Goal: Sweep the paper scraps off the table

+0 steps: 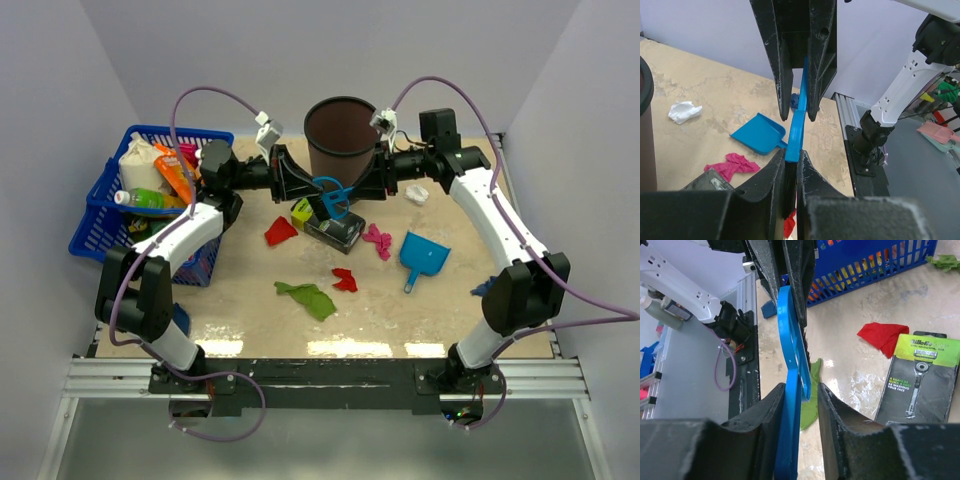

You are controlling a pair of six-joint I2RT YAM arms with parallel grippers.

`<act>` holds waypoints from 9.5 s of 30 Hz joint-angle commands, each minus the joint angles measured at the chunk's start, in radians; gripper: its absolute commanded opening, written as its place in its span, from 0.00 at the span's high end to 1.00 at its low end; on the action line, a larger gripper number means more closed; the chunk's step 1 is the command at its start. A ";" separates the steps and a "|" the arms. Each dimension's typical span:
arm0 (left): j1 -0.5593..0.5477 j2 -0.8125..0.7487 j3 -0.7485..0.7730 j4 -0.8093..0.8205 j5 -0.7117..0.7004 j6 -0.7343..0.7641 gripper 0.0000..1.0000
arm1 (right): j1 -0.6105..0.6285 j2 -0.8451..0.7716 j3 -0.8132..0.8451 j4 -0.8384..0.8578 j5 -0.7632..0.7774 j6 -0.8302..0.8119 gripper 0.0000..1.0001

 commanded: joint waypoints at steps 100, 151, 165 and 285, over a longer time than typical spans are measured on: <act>-0.802 0.677 0.596 -0.974 -1.302 0.298 0.37 | -0.368 -0.609 -0.303 -0.162 1.362 -0.100 1.00; -0.246 -0.568 -0.114 -1.646 -1.052 1.231 0.92 | -0.313 -0.383 -0.134 -0.239 0.916 -0.256 1.00; -0.051 -0.643 -0.172 -1.655 -1.064 1.061 0.99 | 0.041 -0.332 -0.159 -0.201 0.727 -0.218 1.00; 0.152 -0.527 0.092 -1.373 -0.841 0.906 1.00 | -0.162 0.142 -0.048 0.450 0.959 -0.986 1.00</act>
